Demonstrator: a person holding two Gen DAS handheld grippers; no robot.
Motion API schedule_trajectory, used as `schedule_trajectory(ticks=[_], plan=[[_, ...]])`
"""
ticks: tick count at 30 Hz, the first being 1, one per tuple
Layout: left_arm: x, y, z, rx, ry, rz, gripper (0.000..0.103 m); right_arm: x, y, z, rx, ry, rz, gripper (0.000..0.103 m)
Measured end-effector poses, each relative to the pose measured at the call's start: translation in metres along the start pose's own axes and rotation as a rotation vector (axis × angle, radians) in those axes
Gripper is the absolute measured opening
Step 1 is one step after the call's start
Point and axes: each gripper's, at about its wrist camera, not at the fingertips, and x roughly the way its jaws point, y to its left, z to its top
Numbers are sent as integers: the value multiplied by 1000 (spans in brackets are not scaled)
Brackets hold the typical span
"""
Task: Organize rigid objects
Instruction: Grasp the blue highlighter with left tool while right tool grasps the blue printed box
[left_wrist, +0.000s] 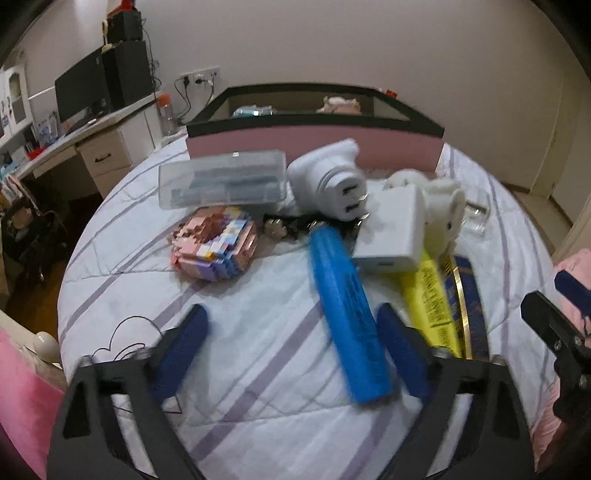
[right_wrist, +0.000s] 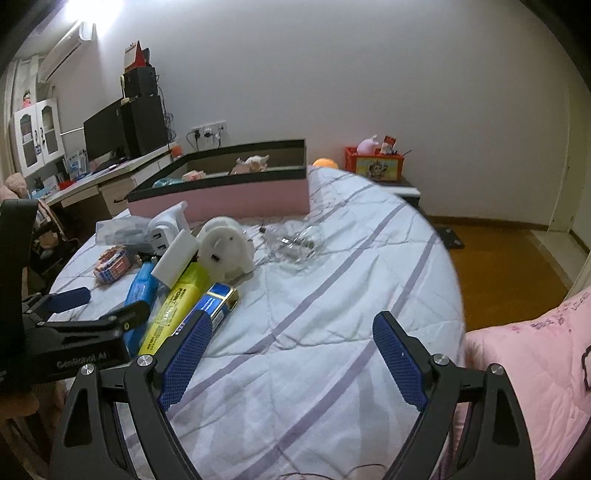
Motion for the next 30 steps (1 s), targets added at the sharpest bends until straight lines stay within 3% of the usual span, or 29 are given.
schedule_trajectory(ticks=[3, 6, 8, 14, 16, 18, 21, 24, 28, 30], plan=[[0, 4, -1, 27, -6, -6, 77, 8, 7, -1, 4, 28, 12, 90], [-1, 5, 1, 54, -18, -40, 55, 13, 16, 0, 18, 48, 43, 90], [-3, 6, 2, 59, -28, -62, 31, 17, 24, 1, 20, 63, 64, 90], [-11, 15, -4, 53, -34, -75, 28, 32, 38, 2, -5, 115, 11, 89], [-15, 21, -7, 50, -31, -66, 28, 35, 40, 3, -17, 123, 20, 79], [-20, 27, -11, 46, -32, -52, 28, 33, 41, 4, -24, 134, 45, 58], [-24, 35, -17, 35, -32, -32, 31, 27, 45, 6, -70, 132, 12, 43], [-24, 40, -19, 22, -37, -30, 33, 22, 43, 6, -89, 133, -18, 42], [-20, 39, -16, 19, -43, -7, 46, 31, 45, 4, -79, 161, 5, 43], [-17, 40, -14, 21, -44, -10, 46, 38, 46, 4, -68, 176, 33, 42]])
